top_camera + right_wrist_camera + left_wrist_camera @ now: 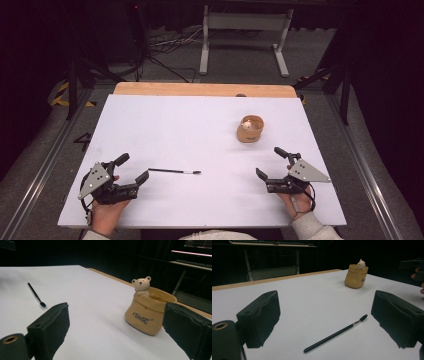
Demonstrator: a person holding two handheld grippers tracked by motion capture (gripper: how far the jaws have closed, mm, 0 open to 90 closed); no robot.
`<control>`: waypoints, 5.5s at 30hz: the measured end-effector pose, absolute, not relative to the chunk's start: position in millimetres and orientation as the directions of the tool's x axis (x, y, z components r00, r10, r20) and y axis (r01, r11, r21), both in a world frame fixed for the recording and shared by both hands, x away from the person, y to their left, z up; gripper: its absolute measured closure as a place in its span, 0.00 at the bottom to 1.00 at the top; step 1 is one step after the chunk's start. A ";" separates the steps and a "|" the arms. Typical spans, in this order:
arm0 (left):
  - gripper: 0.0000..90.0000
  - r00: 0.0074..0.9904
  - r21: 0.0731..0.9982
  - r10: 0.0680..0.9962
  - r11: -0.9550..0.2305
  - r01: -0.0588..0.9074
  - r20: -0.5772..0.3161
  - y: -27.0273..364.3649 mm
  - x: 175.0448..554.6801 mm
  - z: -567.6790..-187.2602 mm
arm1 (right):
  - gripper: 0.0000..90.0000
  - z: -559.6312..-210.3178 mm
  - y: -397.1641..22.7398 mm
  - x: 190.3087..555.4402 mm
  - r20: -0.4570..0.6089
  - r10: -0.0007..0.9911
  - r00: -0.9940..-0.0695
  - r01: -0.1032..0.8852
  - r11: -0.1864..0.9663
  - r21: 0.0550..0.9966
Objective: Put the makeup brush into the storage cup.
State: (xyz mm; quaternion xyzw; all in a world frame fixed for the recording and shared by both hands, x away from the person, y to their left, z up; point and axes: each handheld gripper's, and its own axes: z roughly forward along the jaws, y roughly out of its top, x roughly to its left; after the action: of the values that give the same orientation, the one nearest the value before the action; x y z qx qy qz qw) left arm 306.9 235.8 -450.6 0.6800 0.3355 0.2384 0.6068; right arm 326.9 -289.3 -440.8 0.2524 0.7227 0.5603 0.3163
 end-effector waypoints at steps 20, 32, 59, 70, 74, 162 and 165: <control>0.08 0.753 0.984 0.652 -0.065 0.169 -0.086 205.5 317.9 -412.6 | 0.06 -432.8 -301.2 324.4 -0.122 0.744 -0.657 0.034 0.191 0.981; 0.08 0.773 0.981 0.629 -0.089 0.172 -0.079 189.1 333.7 -390.3 | 0.05 -434.5 -302.0 326.1 -0.102 0.738 -0.667 0.043 0.176 0.984; 0.09 0.864 0.912 0.503 -0.338 0.234 -0.035 158.1 374.8 -370.7 | 0.05 -434.9 -303.2 327.8 -0.077 0.727 -0.682 0.049 0.150 0.987; 0.08 0.925 0.831 0.380 -0.513 0.217 -0.007 150.1 387.2 -364.7 | 0.05 -436.1 -303.3 328.7 -0.068 0.727 -0.684 0.057 0.147 0.988; 0.08 0.923 0.798 0.384 -0.559 0.225 0.009 148.4 390.6 -364.1 | 0.05 -436.2 -303.7 328.5 -0.065 0.727 -0.683 0.059 0.145 0.988; 0.24 0.920 0.338 0.392 -0.868 0.364 0.018 109.3 416.5 -413.1 | 0.05 -439.2 -303.1 331.2 -0.032 0.713 -0.700 0.089 0.132 0.987; 0.25 0.919 0.327 0.394 -0.871 0.367 0.017 108.8 416.3 -415.5 | 0.05 -439.3 -303.2 331.3 -0.030 0.713 -0.701 0.090 0.130 0.987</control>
State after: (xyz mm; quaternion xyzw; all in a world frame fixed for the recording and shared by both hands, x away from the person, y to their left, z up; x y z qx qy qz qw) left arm 416.3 108.8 -415.5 0.9662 0.1970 0.0417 0.1607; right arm 331.3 -303.2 -439.3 0.2846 0.7047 0.5949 0.2618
